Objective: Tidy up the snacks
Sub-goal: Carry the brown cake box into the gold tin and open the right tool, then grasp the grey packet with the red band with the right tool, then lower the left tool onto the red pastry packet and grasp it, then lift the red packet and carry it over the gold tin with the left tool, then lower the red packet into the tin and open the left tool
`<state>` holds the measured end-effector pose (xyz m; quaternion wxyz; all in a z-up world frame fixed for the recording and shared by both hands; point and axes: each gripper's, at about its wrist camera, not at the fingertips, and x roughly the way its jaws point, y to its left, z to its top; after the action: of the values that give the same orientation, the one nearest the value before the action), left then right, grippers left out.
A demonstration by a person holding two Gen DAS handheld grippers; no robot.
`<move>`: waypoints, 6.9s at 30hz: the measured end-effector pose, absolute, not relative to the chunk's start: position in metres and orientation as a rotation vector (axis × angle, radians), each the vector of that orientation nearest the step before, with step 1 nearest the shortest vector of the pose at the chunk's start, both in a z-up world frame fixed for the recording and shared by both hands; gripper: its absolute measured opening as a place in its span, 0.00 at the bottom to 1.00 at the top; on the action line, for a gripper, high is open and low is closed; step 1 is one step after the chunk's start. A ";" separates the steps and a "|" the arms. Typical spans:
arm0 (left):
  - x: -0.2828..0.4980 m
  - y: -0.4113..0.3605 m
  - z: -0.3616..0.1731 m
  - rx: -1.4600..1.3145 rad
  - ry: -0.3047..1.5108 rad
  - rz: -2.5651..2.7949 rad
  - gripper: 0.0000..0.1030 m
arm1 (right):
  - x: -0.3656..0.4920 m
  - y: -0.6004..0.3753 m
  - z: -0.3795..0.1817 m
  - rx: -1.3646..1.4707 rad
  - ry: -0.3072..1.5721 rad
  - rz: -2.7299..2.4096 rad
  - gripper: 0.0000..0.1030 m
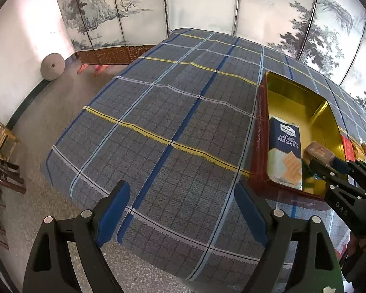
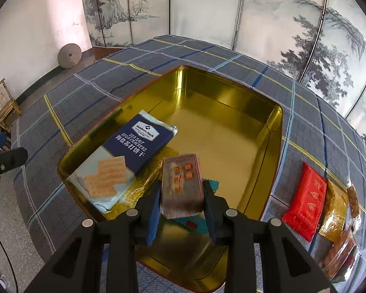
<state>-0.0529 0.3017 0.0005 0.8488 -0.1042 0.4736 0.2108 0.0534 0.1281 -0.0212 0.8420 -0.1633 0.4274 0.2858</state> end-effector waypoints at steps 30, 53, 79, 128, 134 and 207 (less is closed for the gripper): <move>-0.006 0.198 0.014 -0.120 0.966 0.209 0.83 | 0.076 -0.104 0.010 -0.119 0.876 0.118 0.44; 0.029 0.119 0.008 -0.027 1.000 0.061 0.83 | 0.084 -0.160 -0.043 -0.020 0.972 0.006 0.44; 0.117 0.011 -0.023 0.045 1.042 -0.099 0.83 | 0.143 -0.242 -0.058 -0.038 0.888 -0.065 0.27; 0.144 -0.004 -0.057 0.028 1.090 -0.067 0.39 | 0.151 -0.254 -0.059 0.007 0.891 -0.060 0.27; 0.127 -0.008 -0.045 0.023 1.071 -0.088 0.39 | 0.151 -0.254 -0.059 0.003 0.890 -0.061 0.27; 0.060 0.152 -0.026 -0.022 1.064 0.249 0.50 | 0.143 -0.250 -0.055 -0.029 0.887 -0.073 0.27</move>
<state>0.0602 0.1519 -0.0265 0.8543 -0.0104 0.5061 0.1185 0.1433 -0.2501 -0.0547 0.9025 -0.0138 0.4291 -0.0351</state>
